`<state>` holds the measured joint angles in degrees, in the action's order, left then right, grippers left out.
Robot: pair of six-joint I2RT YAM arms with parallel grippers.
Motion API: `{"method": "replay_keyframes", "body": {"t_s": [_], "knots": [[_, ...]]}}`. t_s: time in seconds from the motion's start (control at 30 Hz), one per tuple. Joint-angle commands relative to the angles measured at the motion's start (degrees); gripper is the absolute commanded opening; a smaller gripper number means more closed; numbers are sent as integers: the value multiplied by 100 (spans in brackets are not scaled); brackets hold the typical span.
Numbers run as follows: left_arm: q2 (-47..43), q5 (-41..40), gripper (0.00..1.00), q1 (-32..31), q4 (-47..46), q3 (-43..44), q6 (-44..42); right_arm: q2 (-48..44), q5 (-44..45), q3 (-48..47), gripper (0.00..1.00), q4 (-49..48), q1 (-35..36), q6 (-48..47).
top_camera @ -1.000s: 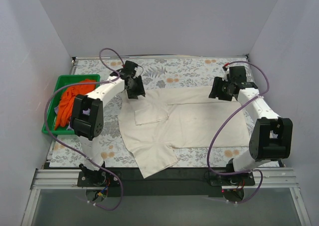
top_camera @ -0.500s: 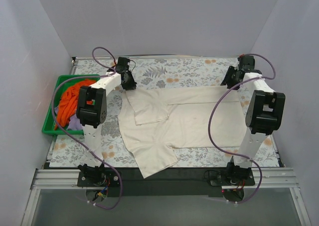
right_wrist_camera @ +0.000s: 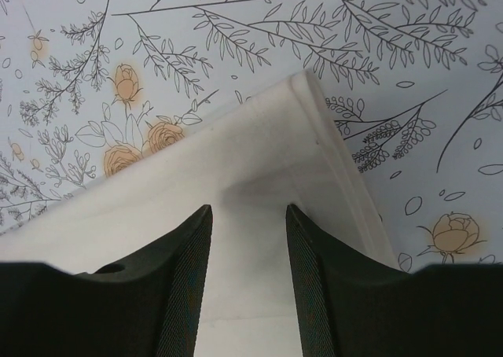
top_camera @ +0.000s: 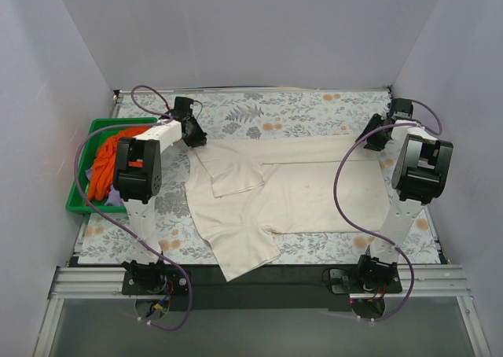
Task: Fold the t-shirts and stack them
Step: Fold the tshirt
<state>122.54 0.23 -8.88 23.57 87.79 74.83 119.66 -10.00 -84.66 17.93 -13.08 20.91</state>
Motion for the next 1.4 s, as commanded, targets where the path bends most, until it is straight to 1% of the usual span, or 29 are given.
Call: {"method": "replay_keyframes", "body": {"t_s": [0.0,0.13,0.33,0.43,0.47,0.53,0.6,0.63,0.7,0.73,0.77,0.8,0.87,0.9,0.93,0.97,1.0,1.03,1.07,1.1,1.13,1.17,1.23,1.27,1.33,1.37], "knots": [[182,-428,18,176,350,-43,-161,348,200,-76,43,-62,-142,-34],[498,-304,24,177,289,492,-267,576,209,-322,43,-53,-168,-69],[1130,-260,26,177,279,1266,-416,963,148,-840,44,-53,-195,-113],[1359,-287,31,203,280,1670,-478,1139,-10,-1174,45,-27,-204,-192],[1395,-261,33,212,279,1758,-495,1165,-54,-1262,46,-27,-195,-218],[1395,-243,41,221,271,2013,-557,1139,-212,-1394,47,-1,-195,-288],[1220,-243,51,221,253,2137,-645,920,-344,-1527,49,17,-195,-341],[1124,-225,54,221,210,2146,-671,823,-362,-1536,51,26,-195,-368],[764,-208,60,221,192,2137,-733,446,-380,-1536,52,131,-195,-464],[615,-216,66,221,218,2120,-741,297,-371,-1501,54,175,-177,-491],[474,-225,67,221,244,2076,-742,-18,-362,-1440,58,210,-169,-535],[159,-242,70,221,288,1997,-698,-195,-354,-1221,60,271,-160,-552],[-185,-251,70,212,332,1655,-619,-747,-319,-940,61,360,-125,-570],[-578,-251,70,203,358,1515,-462,-933,-318,-633,62,473,-107,-570],[-765,-243,70,194,402,1113,-391,-1144,-318,-413,62,500,-63,-605],[-1002,-225,70,185,402,909,-320,-1546,-284,-211,62,553,-37,-649],[-1213,-225,70,177,394,680,-276,-1759,-179,209,62,684,-19,-710],[-1650,-216,70,168,402,391,-180,-1970,-152,413,62,763,7,-728],[-1855,-190,70,159,402,-116,-162,-2364,-56,598,62,834,7,-746],[-2065,-199,70,159,429,-417,-135,-2568,24,818,62,922,7,-763],[-2511,-234,71,159,438,-690,-92,-2770,94,1185,62,1079,-1,-781],[-2698,-225,71,150,464,-1224,-82,-3146,156,1406,62,1133,-1,-790],[-3259,-208,71,133,622,-1640,-21,-3665,297,1985,62,1177,25,-676],[-3472,-190,71,98,674,-2103,23,-3817,358,2145,62,1177,34,-632],[-3859,-225,71,1,798,-2545,233,-4106,402,2531,62,1186,165,-492],[-4243,-225,71,-104,815,-2747,304,-4178,428,2621,62,1204,244,-474]]}}
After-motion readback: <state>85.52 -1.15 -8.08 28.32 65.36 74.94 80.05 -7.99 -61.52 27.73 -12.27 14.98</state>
